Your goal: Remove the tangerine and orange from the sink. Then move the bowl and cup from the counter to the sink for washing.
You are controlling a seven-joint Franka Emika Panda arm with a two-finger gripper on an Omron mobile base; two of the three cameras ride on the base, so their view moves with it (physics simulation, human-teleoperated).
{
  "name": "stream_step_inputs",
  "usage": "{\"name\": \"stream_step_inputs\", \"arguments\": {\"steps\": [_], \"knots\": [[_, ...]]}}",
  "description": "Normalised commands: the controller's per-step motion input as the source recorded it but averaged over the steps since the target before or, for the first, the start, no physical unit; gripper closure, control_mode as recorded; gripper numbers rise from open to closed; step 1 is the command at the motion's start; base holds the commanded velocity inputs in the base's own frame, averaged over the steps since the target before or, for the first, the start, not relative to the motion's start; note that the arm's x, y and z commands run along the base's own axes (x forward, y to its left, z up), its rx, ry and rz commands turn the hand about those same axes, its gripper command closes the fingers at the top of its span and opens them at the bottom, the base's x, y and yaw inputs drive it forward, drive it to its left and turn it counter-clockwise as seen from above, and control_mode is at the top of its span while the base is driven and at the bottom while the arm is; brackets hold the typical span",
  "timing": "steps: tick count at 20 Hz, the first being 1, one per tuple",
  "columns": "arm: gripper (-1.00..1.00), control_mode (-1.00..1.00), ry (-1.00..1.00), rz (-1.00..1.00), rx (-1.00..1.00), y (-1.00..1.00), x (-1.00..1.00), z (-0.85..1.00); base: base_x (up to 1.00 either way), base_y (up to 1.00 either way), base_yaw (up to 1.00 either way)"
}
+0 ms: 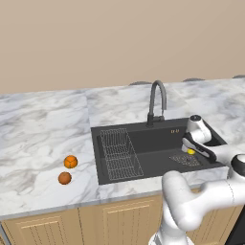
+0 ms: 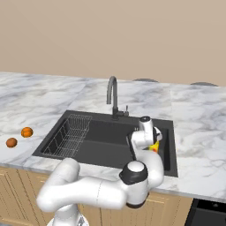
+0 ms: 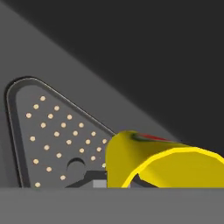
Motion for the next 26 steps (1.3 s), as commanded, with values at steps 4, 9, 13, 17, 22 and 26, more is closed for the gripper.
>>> {"name": "stream_step_inputs", "arguments": {"steps": [4, 9, 13, 17, 22, 26], "knots": [[1.0, -1.0, 0.03, 0.0, 0.0, -0.19, 0.22, -0.26, 0.0, 0.0, 0.0], [1.0, -1.0, 0.03, 0.0, 0.0, -0.14, 0.25, -0.27, 0.0, 0.0, 0.0], [1.0, -1.0, 0.0, 0.01, 0.0, -0.1, 0.26, -0.25, 0.0, 0.0, 0.0], [1.0, -1.0, 0.0, 0.01, 0.0, -0.13, 0.15, -0.27, 0.0, 0.0, 0.0], [1.0, -1.0, 0.01, 0.0, 0.0, -0.12, 0.12, -0.26, 0.0, 0.0, 0.0], [-1.0, -1.0, 0.08, 0.0, 0.0, -0.14, 0.17, -0.24, 0.0, 0.0, 0.0]]}}
